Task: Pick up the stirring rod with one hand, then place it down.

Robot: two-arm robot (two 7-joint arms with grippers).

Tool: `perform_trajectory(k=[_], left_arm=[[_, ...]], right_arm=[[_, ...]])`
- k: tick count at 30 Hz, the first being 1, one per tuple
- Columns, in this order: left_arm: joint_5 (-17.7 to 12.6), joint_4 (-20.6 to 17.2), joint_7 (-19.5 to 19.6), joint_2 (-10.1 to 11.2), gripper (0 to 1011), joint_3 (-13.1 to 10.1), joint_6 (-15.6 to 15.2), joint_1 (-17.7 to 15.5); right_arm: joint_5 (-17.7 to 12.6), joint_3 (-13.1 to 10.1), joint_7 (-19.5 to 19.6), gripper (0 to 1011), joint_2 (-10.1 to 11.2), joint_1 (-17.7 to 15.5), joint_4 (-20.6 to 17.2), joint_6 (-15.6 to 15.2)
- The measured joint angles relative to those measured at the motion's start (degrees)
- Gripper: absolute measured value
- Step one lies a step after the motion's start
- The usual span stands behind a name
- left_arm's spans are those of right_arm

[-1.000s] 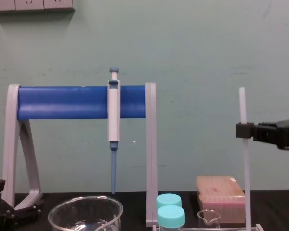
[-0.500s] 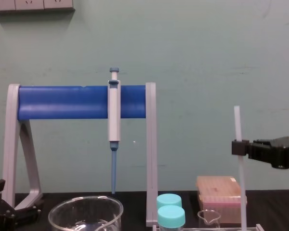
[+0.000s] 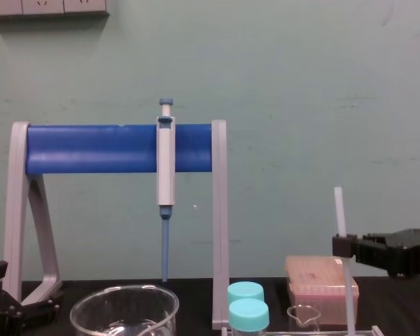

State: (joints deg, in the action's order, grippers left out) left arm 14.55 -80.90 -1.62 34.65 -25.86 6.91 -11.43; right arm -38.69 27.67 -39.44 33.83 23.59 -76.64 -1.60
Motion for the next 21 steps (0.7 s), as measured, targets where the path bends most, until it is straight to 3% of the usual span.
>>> perform_trajectory(k=[18,21], left_arm=[[0.00,0.00,0.00,0.00,1005,0.00,0.00,0.00],[0.00,0.00,0.00,0.00,1005,0.00,0.00,0.00]], right_arm=[[1.37,0.41,-0.38,69,-1.77,0.52,3.08,0.20],[1.43,0.31,-0.43,132,-1.81,0.52,3.06,0.06]])
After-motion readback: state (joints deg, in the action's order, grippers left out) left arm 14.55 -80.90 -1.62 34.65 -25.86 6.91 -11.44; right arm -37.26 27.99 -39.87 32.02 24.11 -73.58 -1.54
